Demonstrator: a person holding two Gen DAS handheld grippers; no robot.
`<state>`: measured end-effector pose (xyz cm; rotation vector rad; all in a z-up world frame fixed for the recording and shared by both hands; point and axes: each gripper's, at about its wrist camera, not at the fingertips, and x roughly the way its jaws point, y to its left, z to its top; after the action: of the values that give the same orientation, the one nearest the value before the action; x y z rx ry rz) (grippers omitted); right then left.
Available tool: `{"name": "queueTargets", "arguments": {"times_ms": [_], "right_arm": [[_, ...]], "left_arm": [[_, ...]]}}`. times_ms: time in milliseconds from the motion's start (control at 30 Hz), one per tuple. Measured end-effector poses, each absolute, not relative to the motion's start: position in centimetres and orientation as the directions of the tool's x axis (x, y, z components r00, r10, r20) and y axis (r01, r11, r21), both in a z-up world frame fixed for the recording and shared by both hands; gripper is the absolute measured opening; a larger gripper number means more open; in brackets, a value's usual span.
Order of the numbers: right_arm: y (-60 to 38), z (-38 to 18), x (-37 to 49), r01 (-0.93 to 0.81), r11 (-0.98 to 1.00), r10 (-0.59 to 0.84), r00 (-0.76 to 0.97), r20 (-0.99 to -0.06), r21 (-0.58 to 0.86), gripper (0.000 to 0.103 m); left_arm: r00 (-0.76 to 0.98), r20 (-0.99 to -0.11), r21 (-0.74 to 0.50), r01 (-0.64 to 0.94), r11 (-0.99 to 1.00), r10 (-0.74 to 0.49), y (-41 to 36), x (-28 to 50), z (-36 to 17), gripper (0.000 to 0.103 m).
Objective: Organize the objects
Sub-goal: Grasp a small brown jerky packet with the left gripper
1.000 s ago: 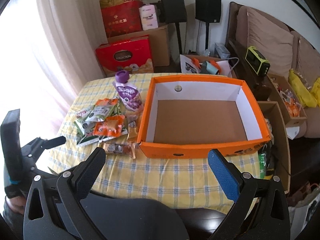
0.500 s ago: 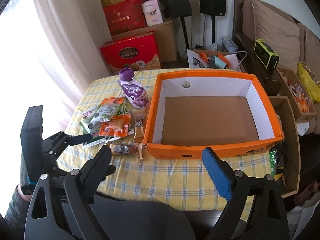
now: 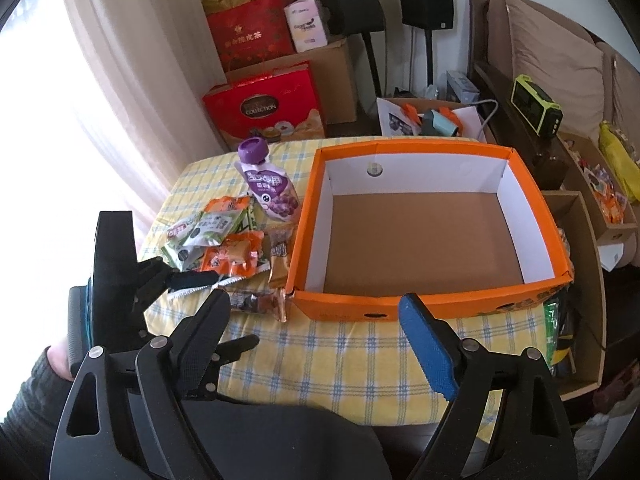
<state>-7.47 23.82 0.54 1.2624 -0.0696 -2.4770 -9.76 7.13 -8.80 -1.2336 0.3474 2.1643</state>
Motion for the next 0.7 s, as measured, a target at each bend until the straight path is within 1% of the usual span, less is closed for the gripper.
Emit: {"name": "queueTargets", "arguments": {"times_ms": [133,200,233,300,400,467,533,567,700], "right_arm": [[24.2,0.5,-7.3,0.281,-0.938,-0.330,-0.542,-0.773,0.204,0.088],[24.5,0.4,-7.3,0.271,-0.940,-0.327,-0.544,-0.773,0.207,0.088],[24.6,0.3,-7.3,0.266,-0.941,-0.324,-0.544,-0.774,0.207,0.088],[24.9,0.2,-7.2,0.258,-0.943,-0.321,-0.544,-0.775,0.209,0.088],[25.1,0.1,-7.0,0.252,-0.946,-0.313,-0.545,-0.778,0.204,0.088],[25.1,0.1,-6.9,0.249,-0.948,-0.307,-0.547,-0.779,0.199,0.088],[25.1,0.1,-6.8,0.246,-0.949,-0.304,-0.550,-0.778,0.197,0.088],[25.2,0.1,-6.8,0.244,-0.949,-0.304,-0.552,-0.777,0.198,0.088],[25.5,0.1,-6.7,0.235,-0.951,-0.302,-0.553,-0.777,0.202,0.088]], "left_arm": [[-0.345,-0.842,-0.181,-0.542,-0.821,0.414,6.8,-12.2,-7.9,0.084],[-0.347,-0.852,-0.194,-0.486,-0.852,0.393,6.7,-13.2,-7.7,0.083],[-0.343,-0.858,-0.214,-0.439,-0.873,0.383,6.5,-14.0,-7.7,0.077],[-0.328,-0.855,-0.271,-0.377,-0.886,0.401,6.0,-15.0,-7.8,0.071],[-0.354,-0.859,-0.280,-0.284,-0.917,0.371,5.3,-16.1,-7.9,0.068],[-0.359,-0.874,-0.261,-0.225,-0.939,0.329,5.1,-16.8,-8.3,0.059],[-0.338,-0.883,-0.278,-0.184,-0.943,0.326,5.0,-17.5,-8.7,0.047],[-0.332,-0.884,-0.283,-0.177,-0.943,0.328,5.1,-17.7,-8.8,0.045],[-0.328,-0.891,-0.274,-0.164,-0.948,0.314,6.0,-18.5,-8.6,0.045]]}}
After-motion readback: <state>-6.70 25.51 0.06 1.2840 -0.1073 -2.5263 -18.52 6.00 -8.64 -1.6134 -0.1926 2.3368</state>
